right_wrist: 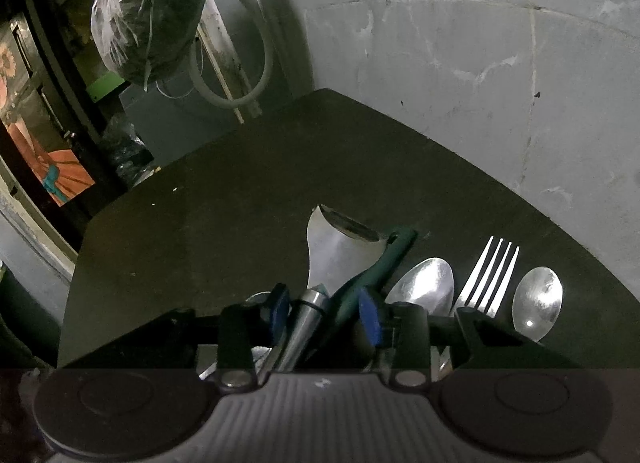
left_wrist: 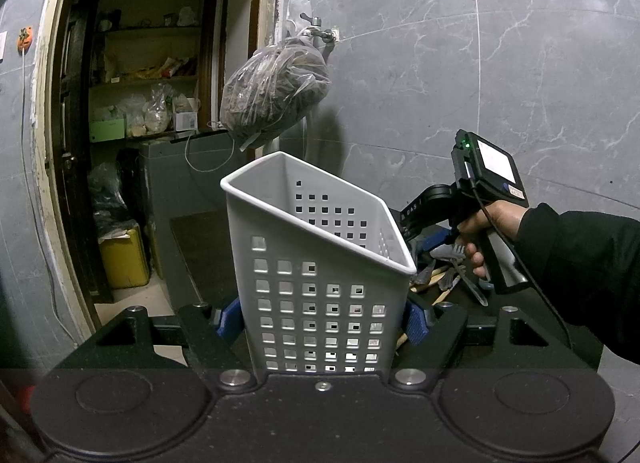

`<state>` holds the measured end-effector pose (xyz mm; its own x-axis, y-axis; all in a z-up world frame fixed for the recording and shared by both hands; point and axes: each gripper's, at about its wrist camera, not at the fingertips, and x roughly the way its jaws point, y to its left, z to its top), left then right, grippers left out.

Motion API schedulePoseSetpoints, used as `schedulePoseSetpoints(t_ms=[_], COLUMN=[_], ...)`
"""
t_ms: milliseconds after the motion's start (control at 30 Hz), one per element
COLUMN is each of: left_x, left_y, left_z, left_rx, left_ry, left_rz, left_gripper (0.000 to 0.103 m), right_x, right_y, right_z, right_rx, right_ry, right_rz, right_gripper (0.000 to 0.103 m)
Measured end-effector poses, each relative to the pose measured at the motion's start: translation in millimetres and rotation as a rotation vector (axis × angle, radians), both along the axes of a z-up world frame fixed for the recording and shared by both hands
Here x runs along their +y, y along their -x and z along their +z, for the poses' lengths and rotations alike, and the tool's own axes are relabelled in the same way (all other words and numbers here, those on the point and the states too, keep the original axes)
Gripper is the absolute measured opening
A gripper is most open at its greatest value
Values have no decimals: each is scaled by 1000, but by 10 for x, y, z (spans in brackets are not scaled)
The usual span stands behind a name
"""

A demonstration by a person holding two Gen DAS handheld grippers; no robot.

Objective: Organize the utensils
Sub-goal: 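Grasp the silver slotted turner handle with the right tool while the left tool holds the caddy, then lift the turner with the right tool and drop it into the caddy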

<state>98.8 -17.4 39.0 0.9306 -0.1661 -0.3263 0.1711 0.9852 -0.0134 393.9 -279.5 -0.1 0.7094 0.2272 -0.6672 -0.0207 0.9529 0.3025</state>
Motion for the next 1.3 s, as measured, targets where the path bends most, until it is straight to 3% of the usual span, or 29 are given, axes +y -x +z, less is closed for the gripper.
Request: schedulePoseSetpoints(t_ms=[267, 533, 900, 1300], left_x=[1, 0, -1, 6], left_y=[-6, -3, -2, -1], left_z=[3, 1, -1, -1], left_rx=[-1, -1, -2, -3], left_ry=[1, 1, 2, 2], left_rz=[1, 0, 0, 1], left_gripper=[77, 77, 77, 77], right_x=[-26, -69, -59, -319], right_y=[-83, -54, -86, 69], right_z=[-19, 11, 31, 31], right_rx=[25, 29, 35, -29], right_ry=[-17, -33, -30, -224], right_rz=[14, 27, 38, 56], right_gripper=[47, 24, 23, 20])
